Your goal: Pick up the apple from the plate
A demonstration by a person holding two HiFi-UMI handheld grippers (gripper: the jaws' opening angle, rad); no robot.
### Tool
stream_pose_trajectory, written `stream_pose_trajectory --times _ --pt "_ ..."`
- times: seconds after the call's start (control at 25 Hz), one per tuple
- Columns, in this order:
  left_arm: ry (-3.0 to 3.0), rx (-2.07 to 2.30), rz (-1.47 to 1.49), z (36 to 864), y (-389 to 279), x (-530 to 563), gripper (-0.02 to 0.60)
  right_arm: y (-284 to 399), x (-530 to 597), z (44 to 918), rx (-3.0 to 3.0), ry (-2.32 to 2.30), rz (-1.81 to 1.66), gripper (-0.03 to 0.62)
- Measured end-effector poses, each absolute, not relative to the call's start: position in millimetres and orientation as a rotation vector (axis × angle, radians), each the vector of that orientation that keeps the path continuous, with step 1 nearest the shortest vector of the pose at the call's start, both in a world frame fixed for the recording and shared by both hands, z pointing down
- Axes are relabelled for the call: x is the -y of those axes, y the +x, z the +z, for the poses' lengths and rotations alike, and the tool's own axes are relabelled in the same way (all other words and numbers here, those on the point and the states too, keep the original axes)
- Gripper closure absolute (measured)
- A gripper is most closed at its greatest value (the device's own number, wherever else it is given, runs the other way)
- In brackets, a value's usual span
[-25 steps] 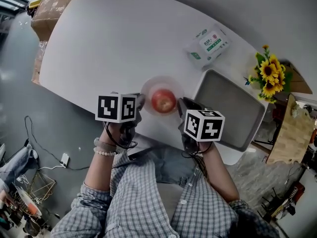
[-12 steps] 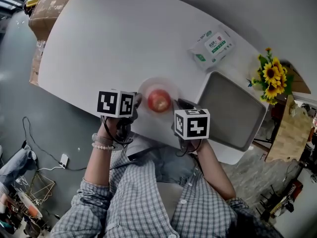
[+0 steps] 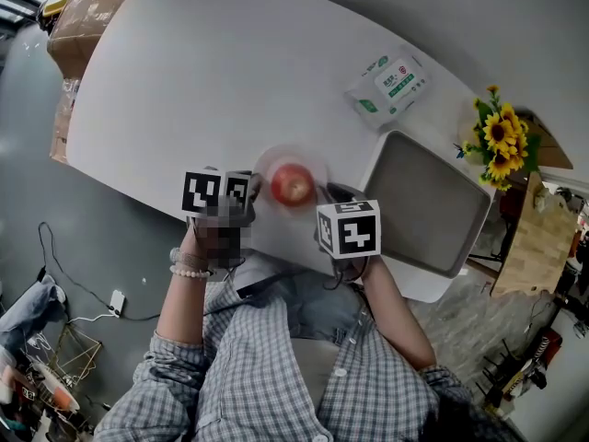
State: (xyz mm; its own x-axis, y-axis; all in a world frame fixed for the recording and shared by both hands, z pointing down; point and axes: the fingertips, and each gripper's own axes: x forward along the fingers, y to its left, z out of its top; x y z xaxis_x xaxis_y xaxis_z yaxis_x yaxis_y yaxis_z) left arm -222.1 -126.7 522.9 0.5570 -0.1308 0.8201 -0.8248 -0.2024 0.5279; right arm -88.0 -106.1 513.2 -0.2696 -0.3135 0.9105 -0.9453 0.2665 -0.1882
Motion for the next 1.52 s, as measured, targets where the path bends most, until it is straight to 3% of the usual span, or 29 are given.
stream_pose_trajectory --times 0.2,0.48,0.64,1.08,1.52 --pt "1.729 0.820 0.750 513.2 -224.3 127.2 0.525 -81.0 117.7 491.1 1.828 1.278 0.975 0.536" --pt "1.847 0.979 0.679 475.1 -243.0 133.5 0.526 -38.2 120.3 418.7 1.924 1.534 0.664 0.537" --pt "2.061 0.985 0.647 428.0 -219.9 136.1 0.565 -16.1 115.0 370.0 2.001 1.635 0.529 0.557" --pt "2.415 0.990 0.431 309.1 -149.3 135.1 0.572 20.4 107.9 265.7 2.199 1.749 0.311 0.563" --pt "2.402 1.017 0.338 278.0 -130.5 101.4 0.572 47.8 98.9 233.5 2.299 1.739 0.211 0.563"
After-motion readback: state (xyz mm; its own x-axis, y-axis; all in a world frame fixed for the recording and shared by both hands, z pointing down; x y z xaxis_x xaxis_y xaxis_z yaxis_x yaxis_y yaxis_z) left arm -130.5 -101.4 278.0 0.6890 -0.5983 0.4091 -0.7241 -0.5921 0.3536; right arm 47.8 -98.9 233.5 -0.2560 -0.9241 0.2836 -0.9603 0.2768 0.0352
